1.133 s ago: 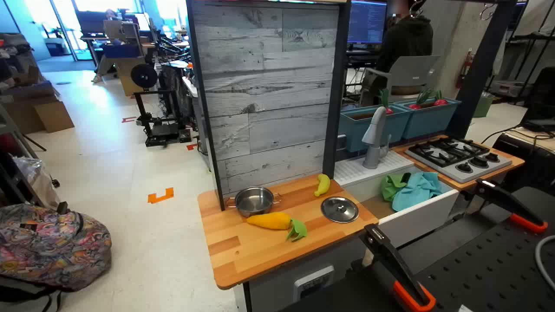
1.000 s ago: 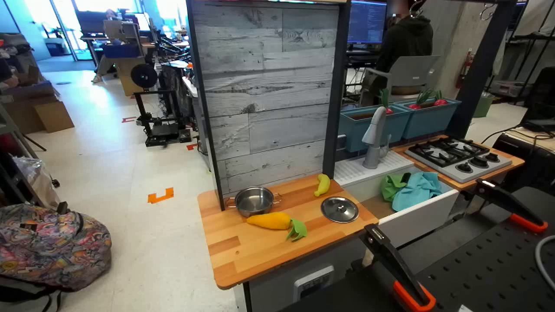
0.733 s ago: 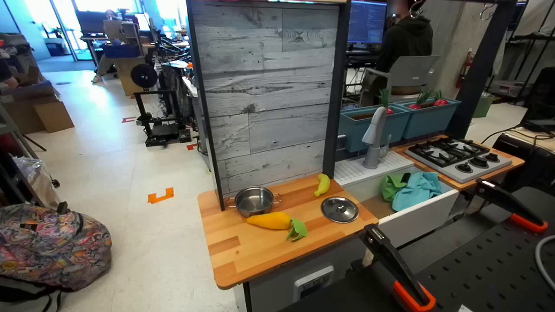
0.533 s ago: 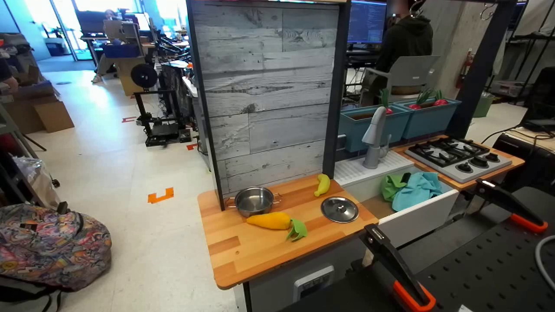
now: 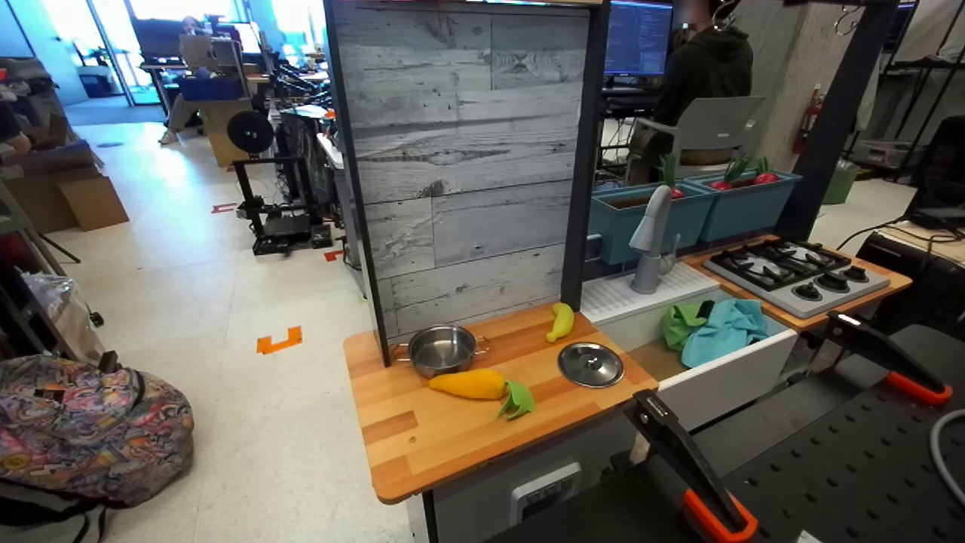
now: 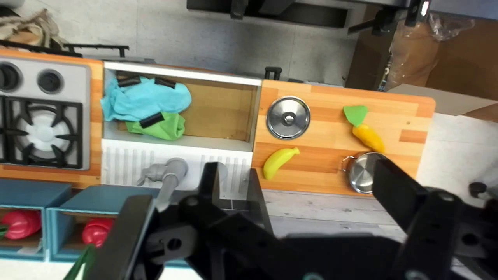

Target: Put the carrot in the pot, move the banana to the left of the counter, then slide the spout to the right

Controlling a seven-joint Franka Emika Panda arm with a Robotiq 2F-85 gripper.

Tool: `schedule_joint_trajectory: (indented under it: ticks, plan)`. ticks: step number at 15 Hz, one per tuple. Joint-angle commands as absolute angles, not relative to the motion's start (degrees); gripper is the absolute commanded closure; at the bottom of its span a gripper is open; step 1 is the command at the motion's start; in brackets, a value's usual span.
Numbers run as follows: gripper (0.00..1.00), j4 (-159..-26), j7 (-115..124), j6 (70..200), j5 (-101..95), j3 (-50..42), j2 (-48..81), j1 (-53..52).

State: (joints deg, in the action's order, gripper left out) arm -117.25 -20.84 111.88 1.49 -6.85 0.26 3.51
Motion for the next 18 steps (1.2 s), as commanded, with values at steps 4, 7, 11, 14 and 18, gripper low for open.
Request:
schedule_joint_trajectory:
  ticks: [4, 7, 11, 14, 18]
  plan:
    - [0.0, -117.65, -21.76, 114.85, 2.34, -4.44, 5.43, 3.99]
    - [0.0, -117.47, -21.77, 114.82, 2.36, -4.55, 4.76, 4.19]
    - [0.0, -117.9, -20.24, 117.08, 2.35, -4.3, 5.87, 3.84]
    - [0.0, -119.7, -19.81, 121.97, 1.67, -3.11, 8.96, 3.06]
    - [0.0, -123.62, -21.18, 131.87, 1.8, -0.78, 13.88, 2.34]
